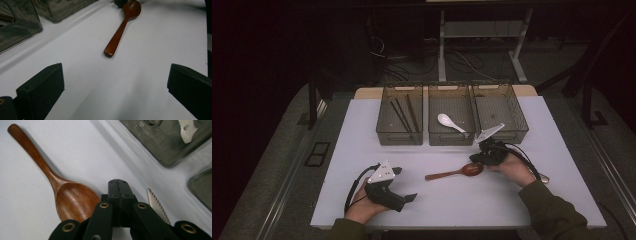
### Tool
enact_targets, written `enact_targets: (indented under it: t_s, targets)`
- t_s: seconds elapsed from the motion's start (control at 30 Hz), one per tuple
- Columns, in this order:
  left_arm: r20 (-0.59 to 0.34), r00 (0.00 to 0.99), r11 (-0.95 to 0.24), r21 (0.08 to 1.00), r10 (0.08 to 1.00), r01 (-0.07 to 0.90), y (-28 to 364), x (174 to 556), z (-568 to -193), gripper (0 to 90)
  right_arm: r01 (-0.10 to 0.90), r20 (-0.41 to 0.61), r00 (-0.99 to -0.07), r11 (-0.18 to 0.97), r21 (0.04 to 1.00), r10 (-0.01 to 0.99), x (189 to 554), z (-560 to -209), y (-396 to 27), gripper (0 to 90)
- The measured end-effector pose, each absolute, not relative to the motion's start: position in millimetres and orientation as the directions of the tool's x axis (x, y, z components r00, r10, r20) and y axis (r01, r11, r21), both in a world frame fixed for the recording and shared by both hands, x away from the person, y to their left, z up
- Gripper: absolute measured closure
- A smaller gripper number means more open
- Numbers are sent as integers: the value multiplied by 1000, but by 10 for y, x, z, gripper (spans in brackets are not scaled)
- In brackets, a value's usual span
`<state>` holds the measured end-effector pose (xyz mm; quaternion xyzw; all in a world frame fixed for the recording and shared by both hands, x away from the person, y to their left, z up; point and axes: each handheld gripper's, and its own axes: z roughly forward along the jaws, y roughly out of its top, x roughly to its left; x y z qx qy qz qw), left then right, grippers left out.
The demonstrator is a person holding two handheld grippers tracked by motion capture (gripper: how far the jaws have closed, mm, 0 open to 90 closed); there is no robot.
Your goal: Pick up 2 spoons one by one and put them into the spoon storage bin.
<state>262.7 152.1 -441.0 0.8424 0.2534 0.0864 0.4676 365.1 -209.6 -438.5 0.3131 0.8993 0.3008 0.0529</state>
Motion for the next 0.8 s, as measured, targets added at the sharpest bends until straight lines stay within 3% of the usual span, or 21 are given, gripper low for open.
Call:
enact_targets:
  t_s: [0.43, 0.8]
  targets:
    - [-90, 857, -434, 833, 508, 344, 1523, 2626, -4407, 0, 535, 120, -793, 588, 607, 598, 3537, -4286, -2256, 860]
    - [-89, 857, -436, 832, 508, 345, 1521, 2624, -4406, 0, 551, 196, -789, 530, 644, 582, 3380, -4246, -2439, 564]
